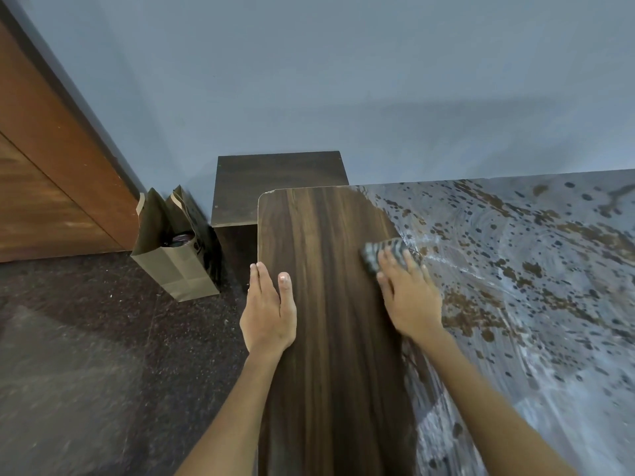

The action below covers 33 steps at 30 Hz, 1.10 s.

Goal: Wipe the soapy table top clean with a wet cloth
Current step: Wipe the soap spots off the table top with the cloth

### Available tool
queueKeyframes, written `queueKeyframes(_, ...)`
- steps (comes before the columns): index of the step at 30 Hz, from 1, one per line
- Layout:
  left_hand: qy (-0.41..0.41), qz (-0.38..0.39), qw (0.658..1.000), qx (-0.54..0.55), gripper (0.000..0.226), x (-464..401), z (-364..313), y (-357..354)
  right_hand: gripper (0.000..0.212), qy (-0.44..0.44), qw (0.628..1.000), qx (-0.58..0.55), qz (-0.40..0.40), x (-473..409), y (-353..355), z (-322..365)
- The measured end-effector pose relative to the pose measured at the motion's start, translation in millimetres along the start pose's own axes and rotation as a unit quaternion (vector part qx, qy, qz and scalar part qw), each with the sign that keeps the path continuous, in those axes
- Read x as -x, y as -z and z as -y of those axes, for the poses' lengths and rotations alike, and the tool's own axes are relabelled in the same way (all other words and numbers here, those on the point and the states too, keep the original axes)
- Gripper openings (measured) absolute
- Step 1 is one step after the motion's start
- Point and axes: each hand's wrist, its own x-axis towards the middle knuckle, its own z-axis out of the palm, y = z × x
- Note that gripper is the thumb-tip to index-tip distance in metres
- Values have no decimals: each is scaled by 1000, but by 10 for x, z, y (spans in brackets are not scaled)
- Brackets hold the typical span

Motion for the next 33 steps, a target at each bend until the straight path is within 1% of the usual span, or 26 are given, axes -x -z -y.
queueKeyframes(2,-7,-4,999,-35,89,100,18,2,48,-58,998,-10,-7,-319,21,116)
queueKeyframes(3,-10,-5,999,-50,90,156,26,5,48,-55,998,-12,-7,-411,-1,233)
queueKeyframes(4,-13,-3,998,-60,91,202,33,4,47,-32,999,-15,-1,-449,-24,368)
queueKeyframes(6,-19,0,997,-69,90,275,51,12,45,49,998,-34,15,-326,-95,609)
queueKeyframes(9,-39,5,996,-84,84,338,139,7,42,181,983,-32,1,278,-149,742)
queueKeyframes(11,-63,5,993,-104,76,405,215,4,44,218,975,-14,31,780,-165,649)
queueKeyframes(12,-74,8,991,-111,74,448,246,9,44,216,975,-1,40,983,-153,536)
queueKeyframes(14,-85,16,990,-113,73,548,300,24,44,181,983,-1,28,1115,-84,224)
queueKeyframes(17,-97,23,987,-127,72,705,349,49,44,58,998,1,-6,839,11,-90)
queueKeyframes(19,-96,22,985,-140,70,780,371,50,45,-30,999,-26,10,530,60,-25)
queueKeyframes(20,-95,18,985,-142,69,813,373,47,46,-50,998,-31,15,428,51,77)
queueKeyframes(21,-94,15,985,-141,68,840,376,47,46,-43,998,-35,16,380,37,206)
queueKeyframes(22,-92,13,986,-139,67,862,380,48,46,-18,998,-50,22,385,12,348)
queueKeyframes(24,-92,15,986,-138,68,901,394,56,43,76,994,-66,42,604,-57,577)
queueKeyframes(25,-93,18,986,-139,68,922,399,62,42,127,990,-54,42,805,-84,639)
queueKeyframes(26,-96,19,985,-141,68,939,408,67,42,165,985,-41,40,1025,-94,654)
queueKeyframes(27,-99,20,985,-143,68,957,413,71,42,187,980,-35,56,1246,-90,624)
queueKeyframes(28,-101,22,984,-146,68,980,419,74,43,197,977,-31,70,1444,-68,557)
queueKeyframes(30,-102,29,984,-142,68,1018,430,80,44,188,978,-22,89,1688,-9,335)
queueKeyframes(33,-99,31,985,-138,68,1087,446,91,48,116,991,-5,62,1595,68,-51)
